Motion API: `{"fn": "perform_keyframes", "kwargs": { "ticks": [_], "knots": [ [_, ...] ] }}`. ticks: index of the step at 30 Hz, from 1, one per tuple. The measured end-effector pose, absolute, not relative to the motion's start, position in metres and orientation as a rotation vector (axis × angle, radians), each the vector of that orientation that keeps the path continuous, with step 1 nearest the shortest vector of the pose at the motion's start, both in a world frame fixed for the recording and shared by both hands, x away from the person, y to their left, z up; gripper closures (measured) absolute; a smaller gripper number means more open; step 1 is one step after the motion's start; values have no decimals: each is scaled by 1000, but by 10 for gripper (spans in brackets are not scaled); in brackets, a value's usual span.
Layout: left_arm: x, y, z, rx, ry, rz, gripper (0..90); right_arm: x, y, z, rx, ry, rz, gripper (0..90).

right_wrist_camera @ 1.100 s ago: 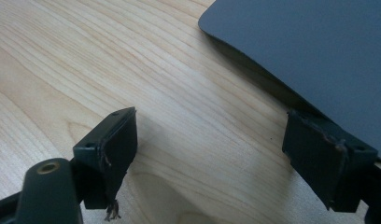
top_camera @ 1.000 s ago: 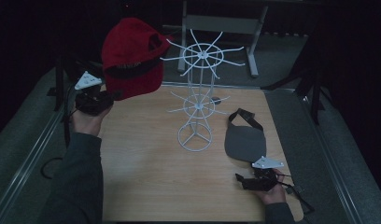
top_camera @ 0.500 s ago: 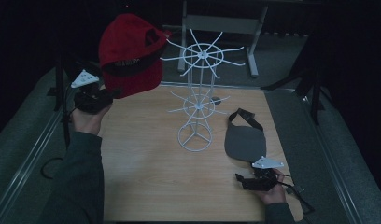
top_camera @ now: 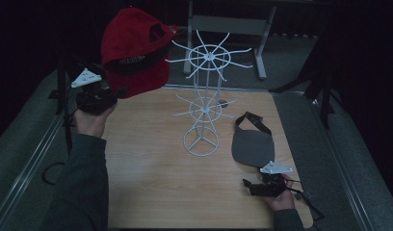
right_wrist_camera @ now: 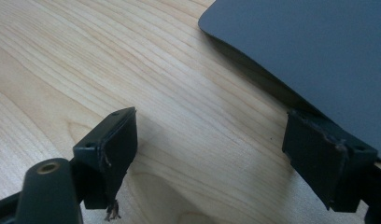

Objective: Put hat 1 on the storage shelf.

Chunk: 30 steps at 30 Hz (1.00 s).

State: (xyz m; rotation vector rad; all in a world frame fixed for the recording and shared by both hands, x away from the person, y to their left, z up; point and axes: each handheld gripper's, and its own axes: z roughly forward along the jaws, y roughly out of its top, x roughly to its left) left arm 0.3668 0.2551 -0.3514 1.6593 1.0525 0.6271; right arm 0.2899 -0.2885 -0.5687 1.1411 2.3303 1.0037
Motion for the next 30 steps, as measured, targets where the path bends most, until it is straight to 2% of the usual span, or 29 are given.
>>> {"fn": "perform_keyframes", "kwargs": {
  "ticks": [13,30],
  "knots": [
    [364,251,-348,1648,1020,602,859,290,-289,-569,1139,2330,1005,178],
    [368,235,-360,1758,986,607,858,290,-288,-569,1143,2331,1003,178]
  ]
}}
